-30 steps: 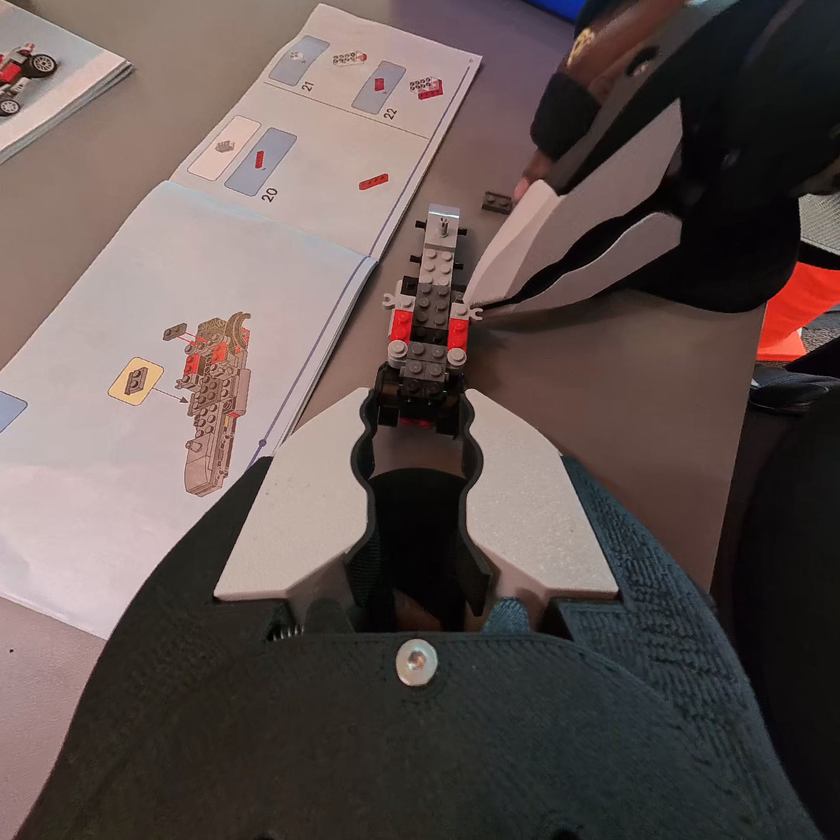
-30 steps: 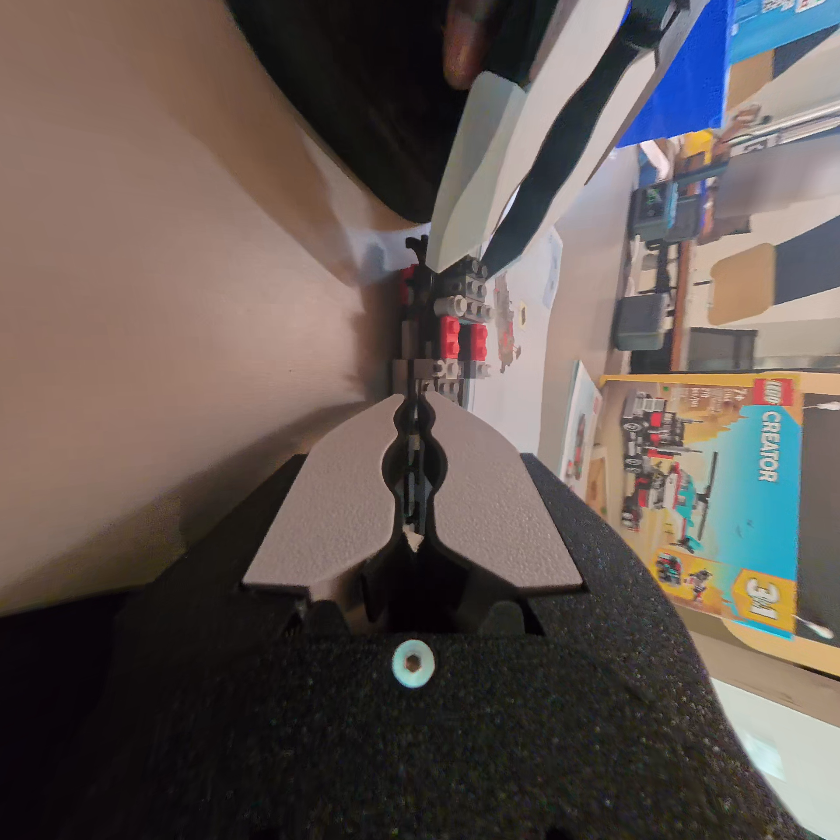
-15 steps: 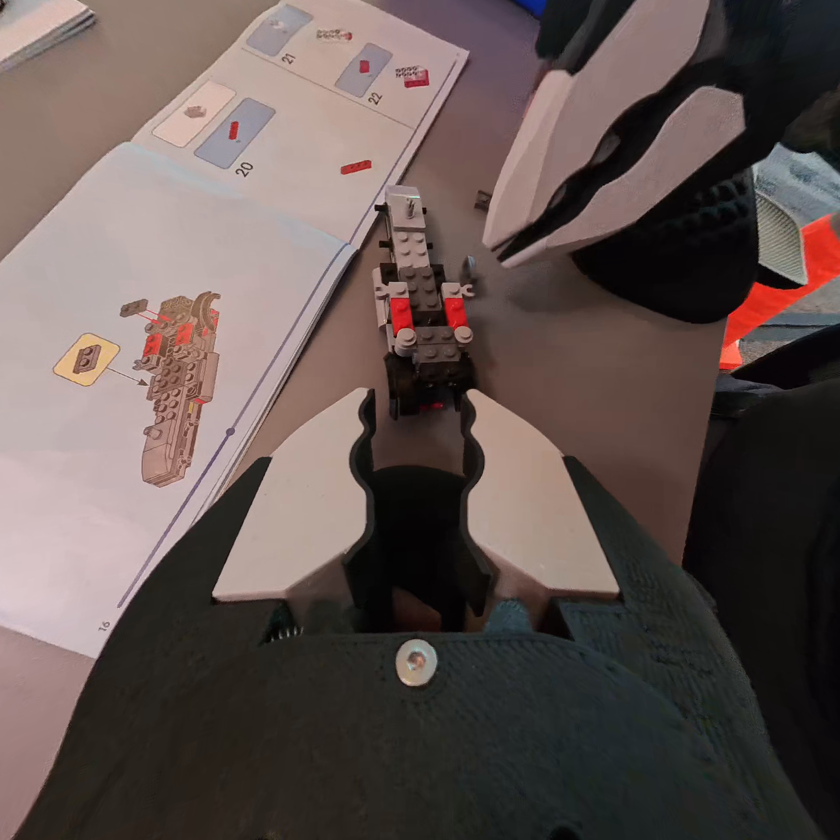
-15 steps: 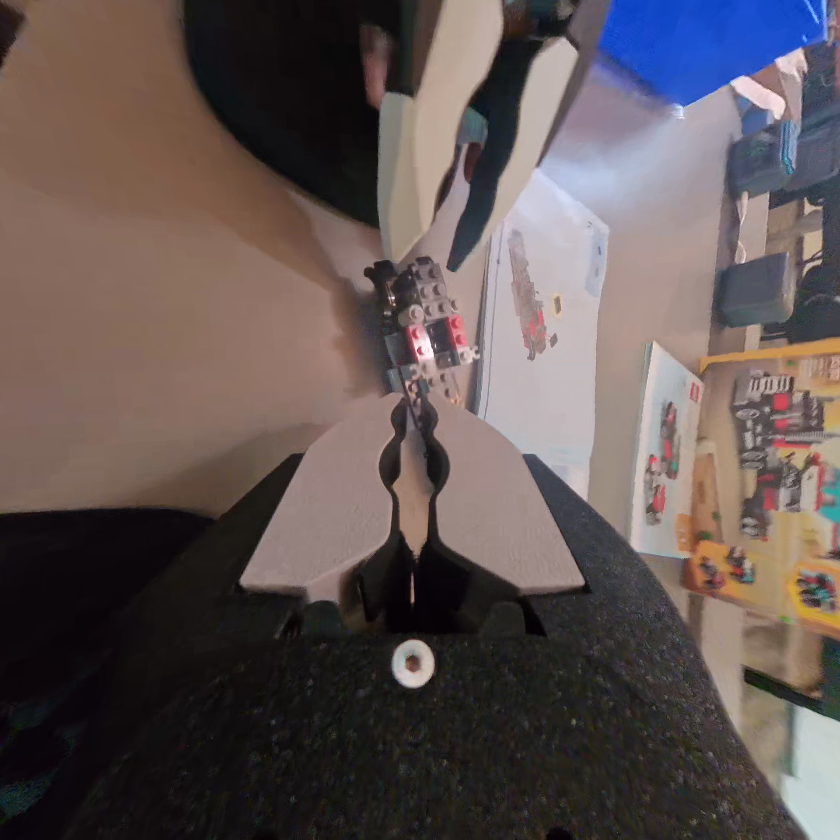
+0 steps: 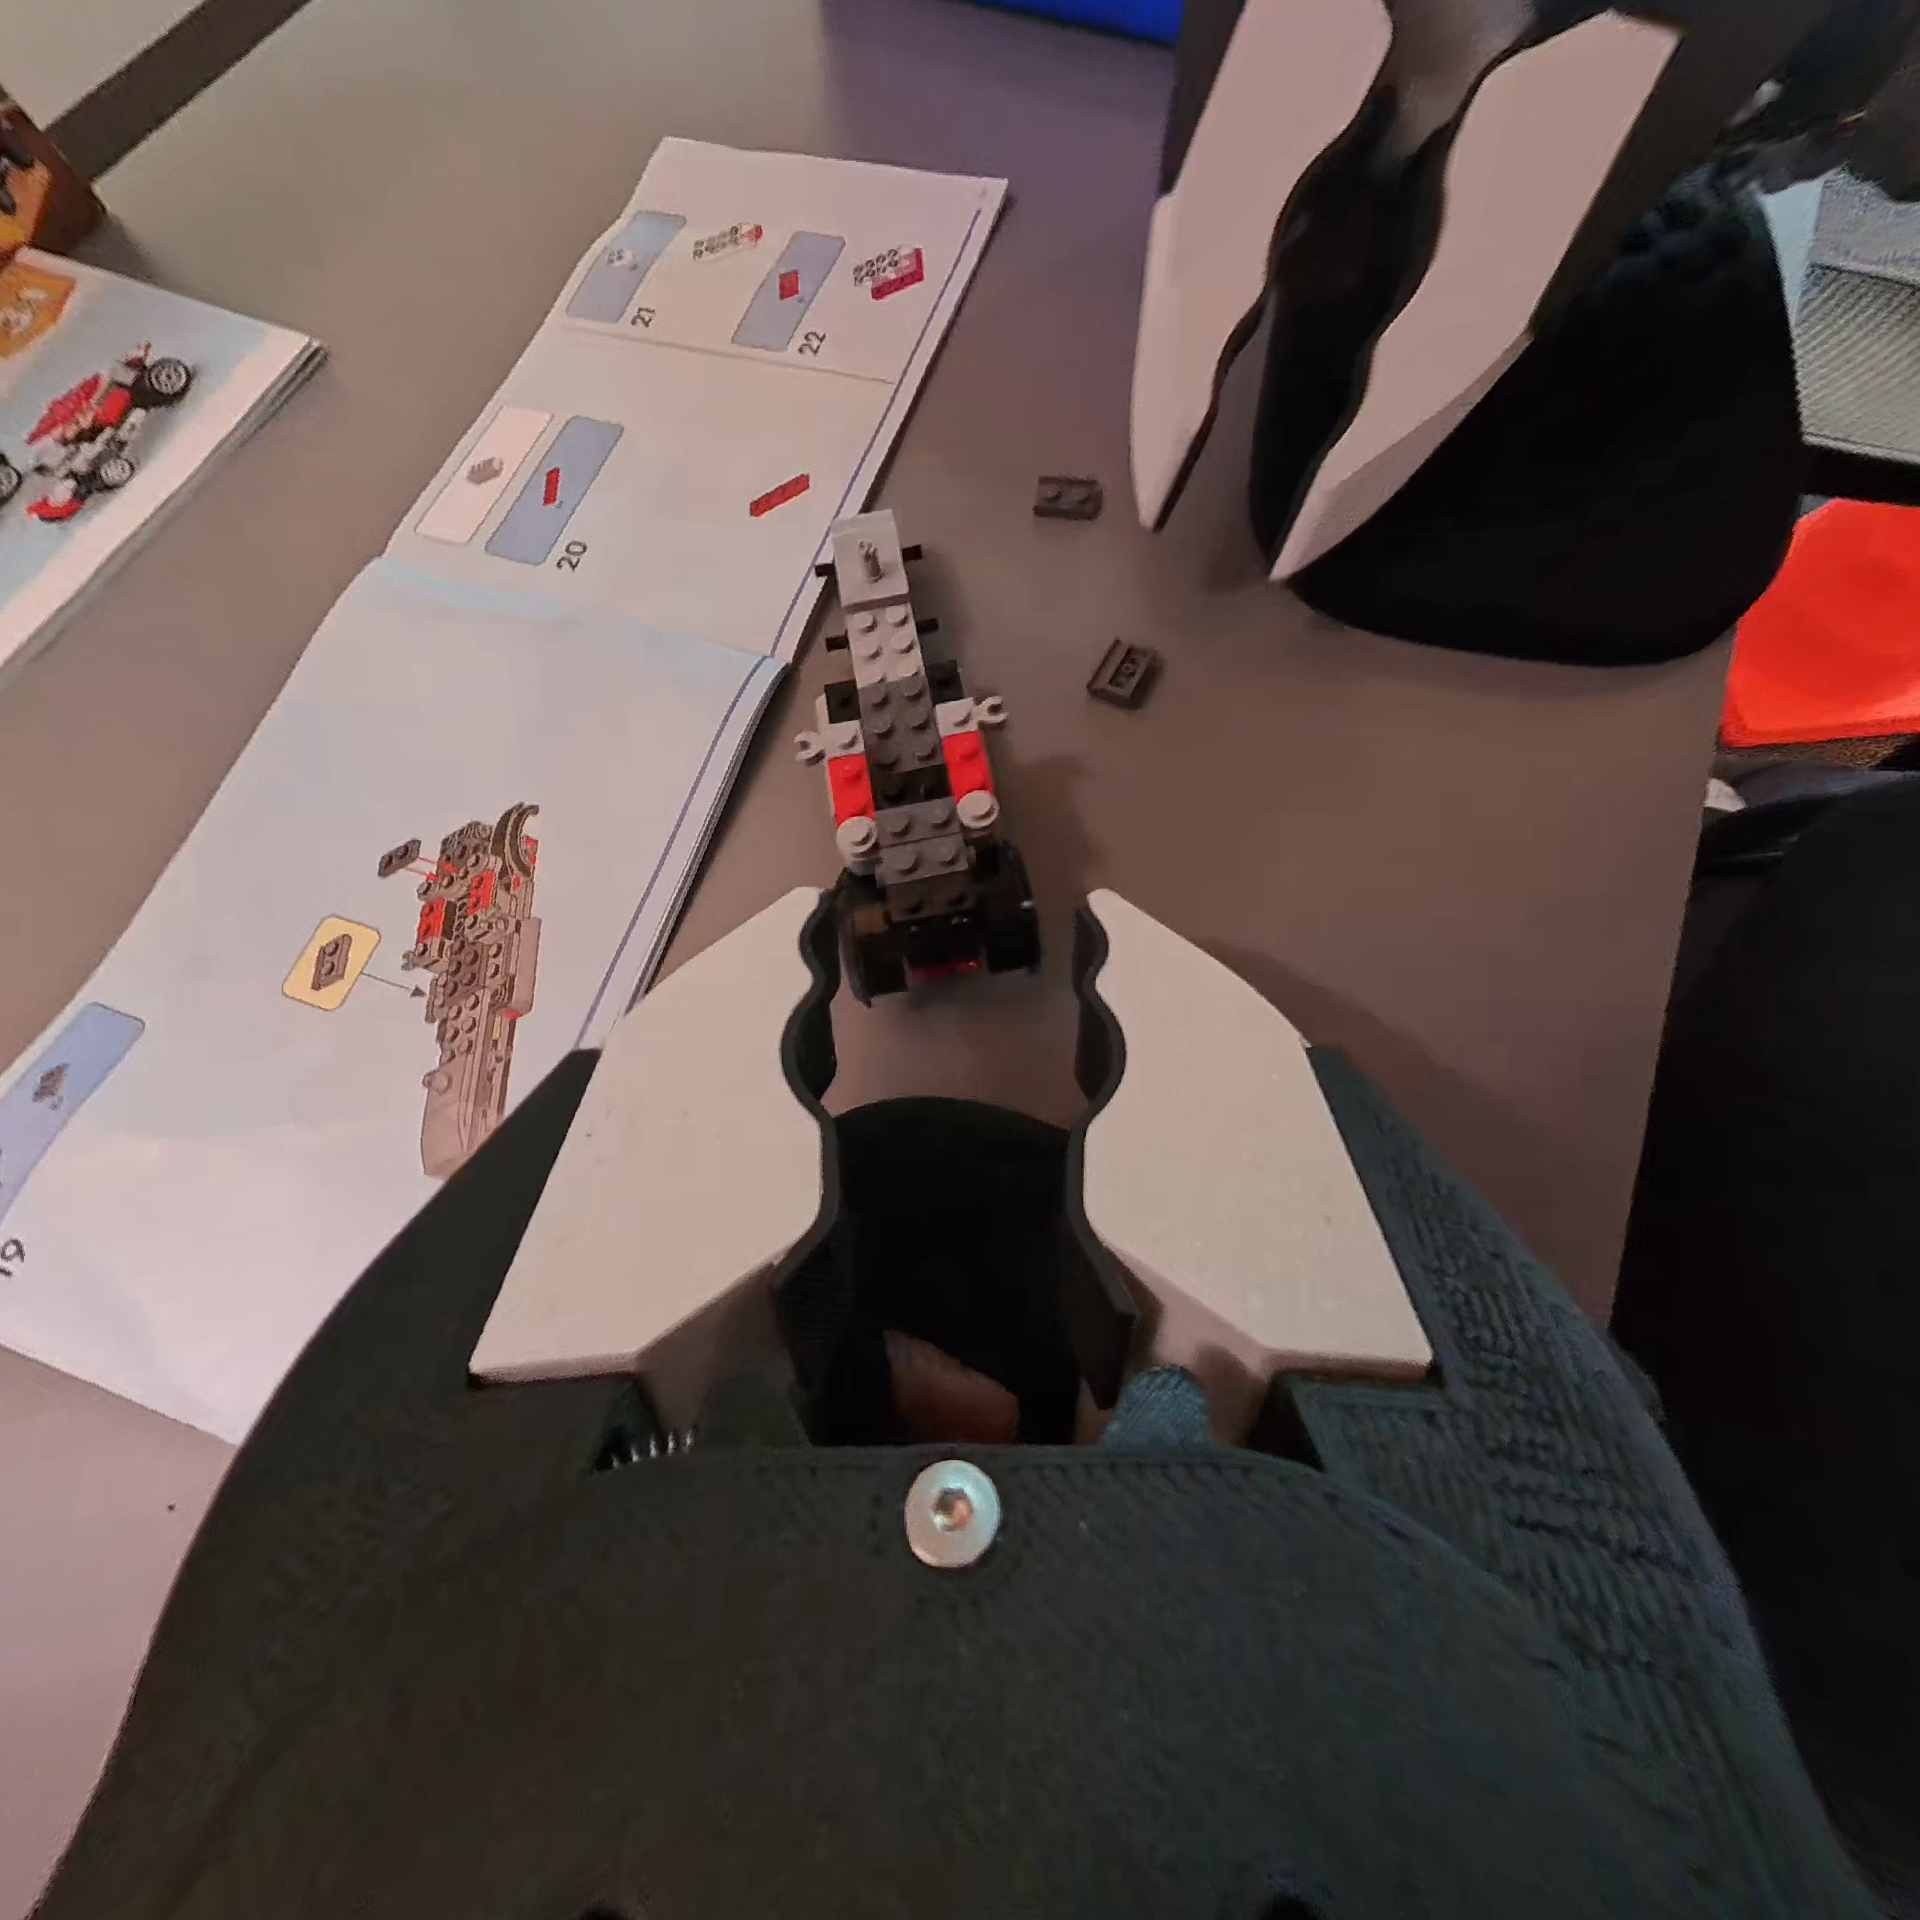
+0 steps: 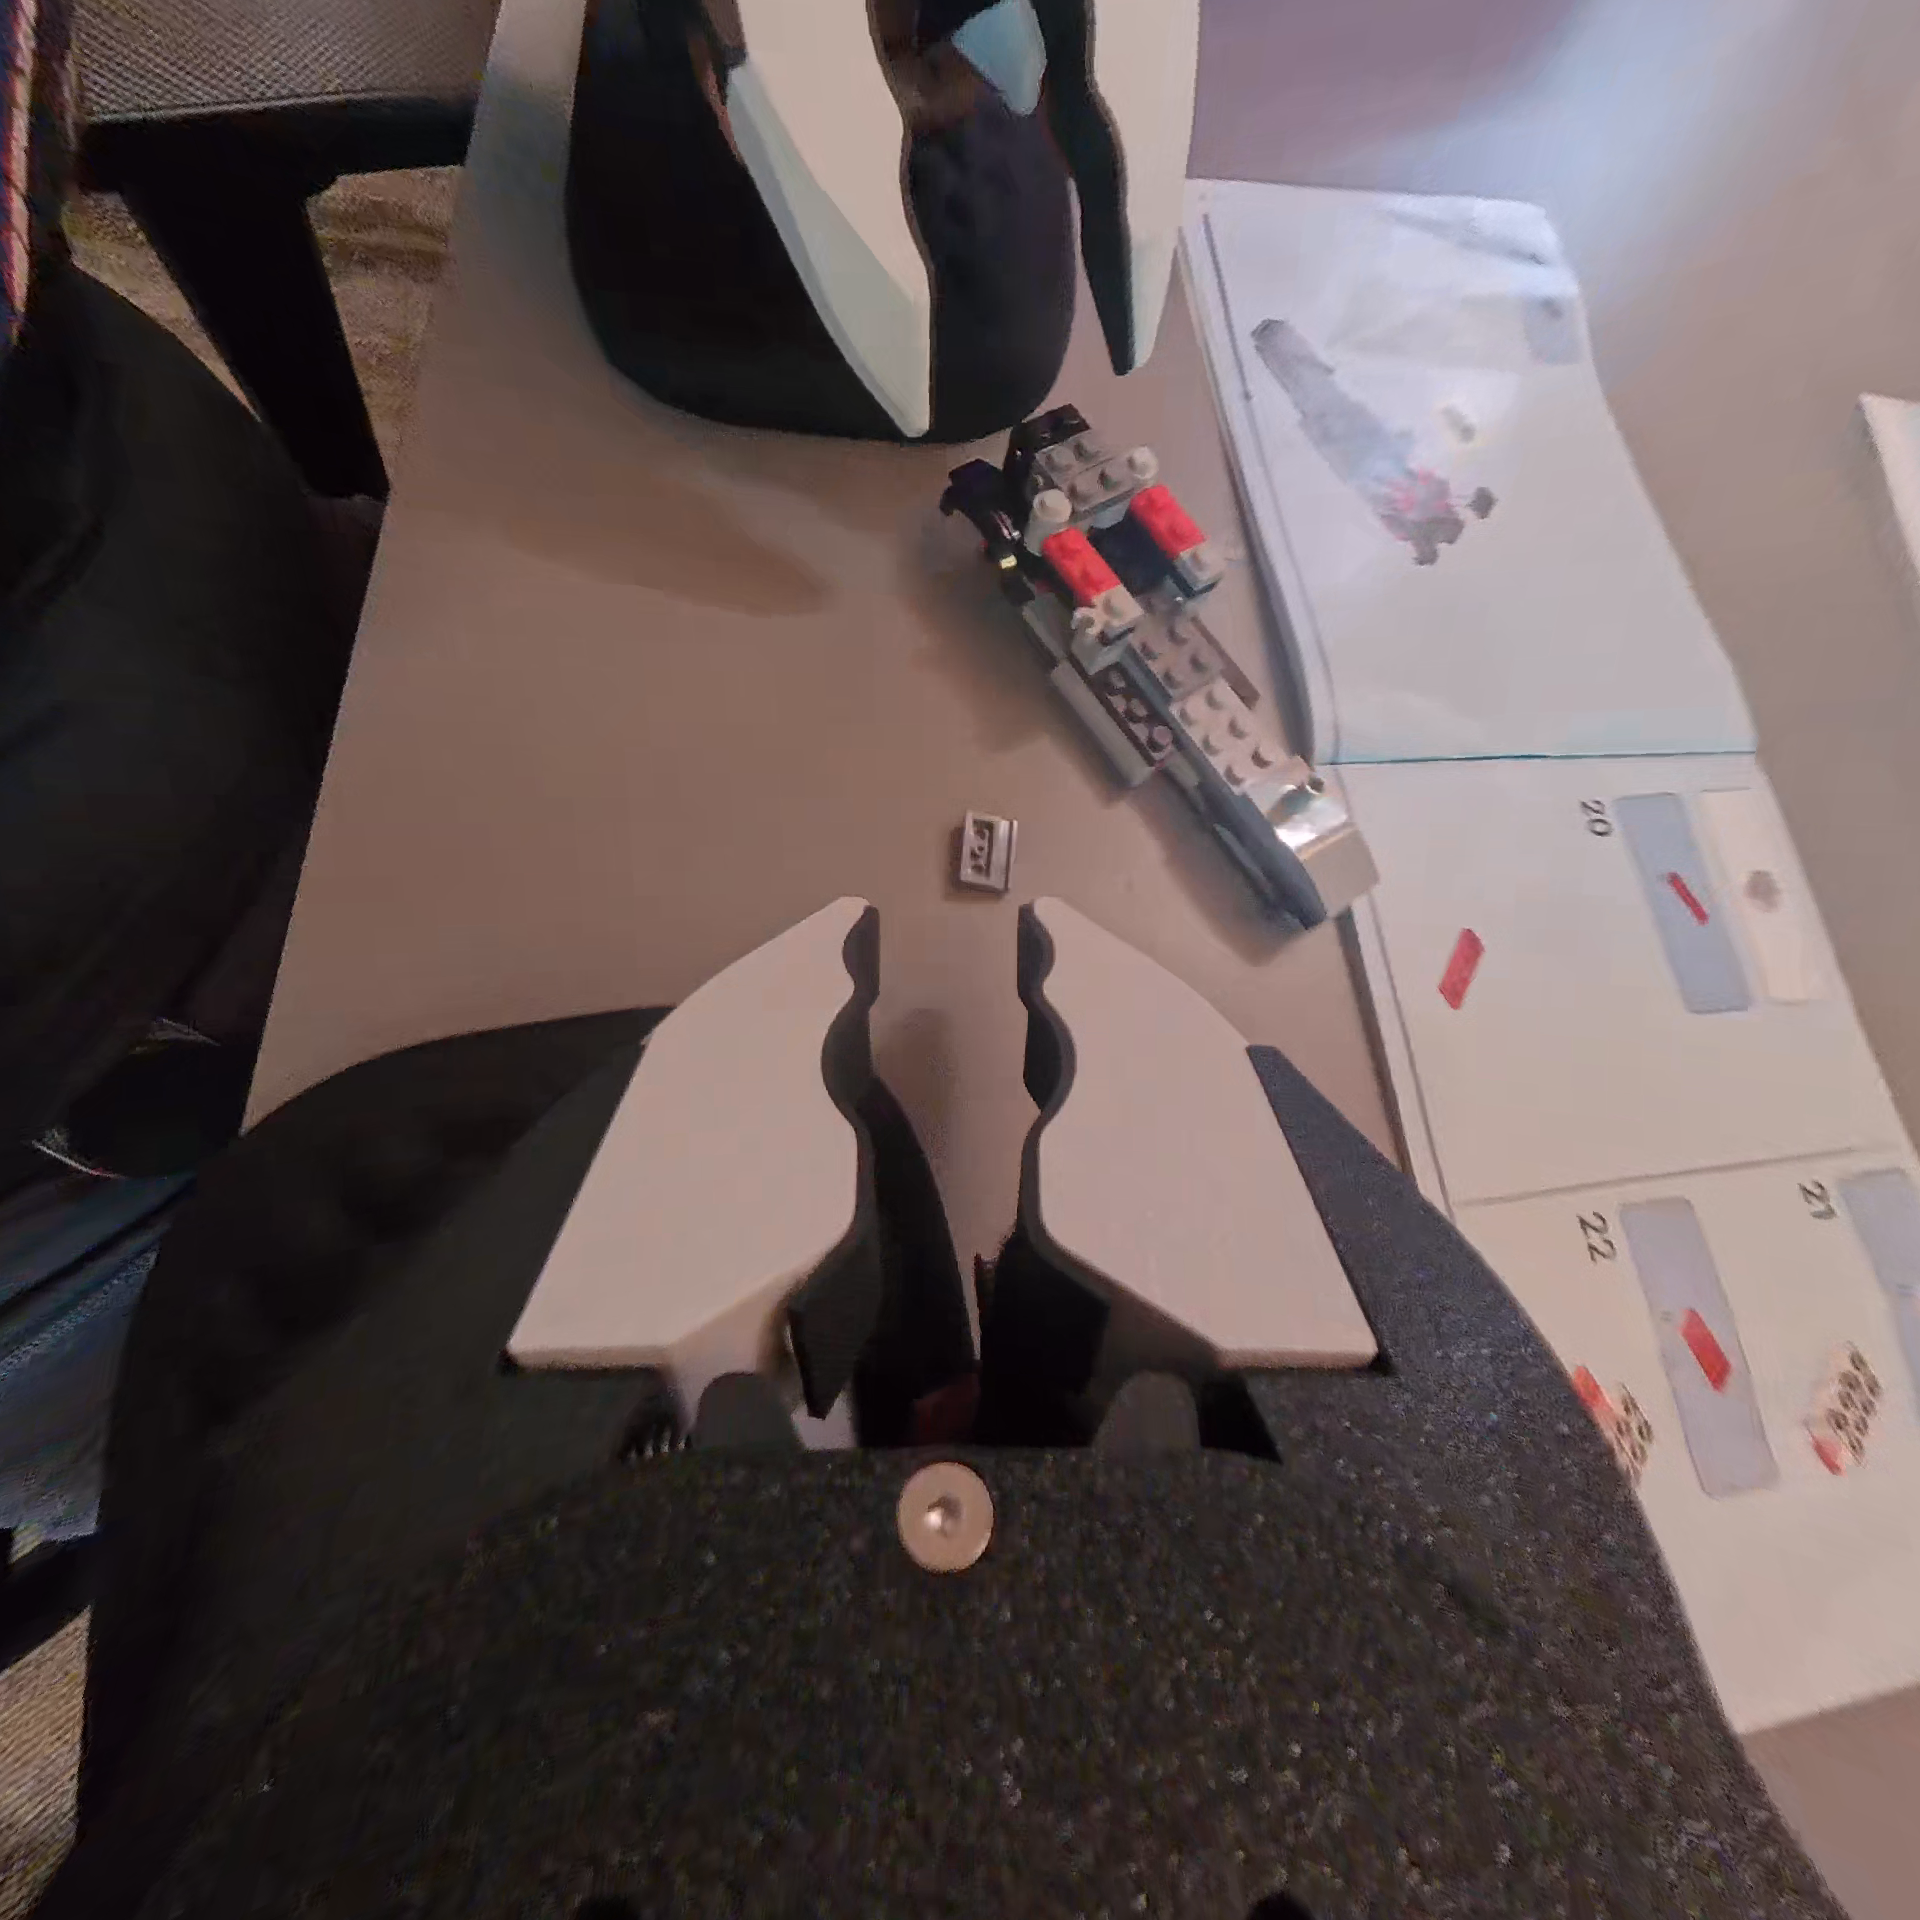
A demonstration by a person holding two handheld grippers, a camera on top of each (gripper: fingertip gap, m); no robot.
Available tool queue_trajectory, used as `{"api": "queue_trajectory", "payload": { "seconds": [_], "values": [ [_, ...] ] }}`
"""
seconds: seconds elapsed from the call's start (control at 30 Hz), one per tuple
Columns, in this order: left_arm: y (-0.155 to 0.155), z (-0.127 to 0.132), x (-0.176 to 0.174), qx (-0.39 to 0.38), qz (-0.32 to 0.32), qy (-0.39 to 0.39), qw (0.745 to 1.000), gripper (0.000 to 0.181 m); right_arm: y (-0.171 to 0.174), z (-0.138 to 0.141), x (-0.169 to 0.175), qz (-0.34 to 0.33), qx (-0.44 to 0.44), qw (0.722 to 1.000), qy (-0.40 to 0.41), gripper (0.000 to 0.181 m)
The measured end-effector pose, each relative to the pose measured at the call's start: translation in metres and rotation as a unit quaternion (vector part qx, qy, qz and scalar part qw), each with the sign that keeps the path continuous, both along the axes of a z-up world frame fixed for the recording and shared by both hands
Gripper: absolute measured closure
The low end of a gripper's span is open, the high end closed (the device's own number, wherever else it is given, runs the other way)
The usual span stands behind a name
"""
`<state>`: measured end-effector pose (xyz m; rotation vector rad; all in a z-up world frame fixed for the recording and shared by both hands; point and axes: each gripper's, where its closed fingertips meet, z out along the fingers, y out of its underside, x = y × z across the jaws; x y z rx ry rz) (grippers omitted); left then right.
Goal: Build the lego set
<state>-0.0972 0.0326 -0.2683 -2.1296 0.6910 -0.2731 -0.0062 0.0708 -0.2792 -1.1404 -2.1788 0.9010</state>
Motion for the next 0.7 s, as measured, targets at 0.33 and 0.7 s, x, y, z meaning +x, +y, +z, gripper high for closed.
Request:
{"api": "queue_trajectory", "payload": {
  "seconds": [0.33,0.7],
  "values": [
    [-0.006,0.019,0.019,0.048,-0.026,-0.02,0.998,0.138,-0.001,-0.02,-0.021,0.004,0.07,0.997,-0.031,0.166],
    [0.002,0.027,0.046,0.123,-0.104,0.047,0.986,0.154,-0.005,-0.004,-0.02,0.018,-0.114,0.991,-0.067,0.178]
  ]
}}
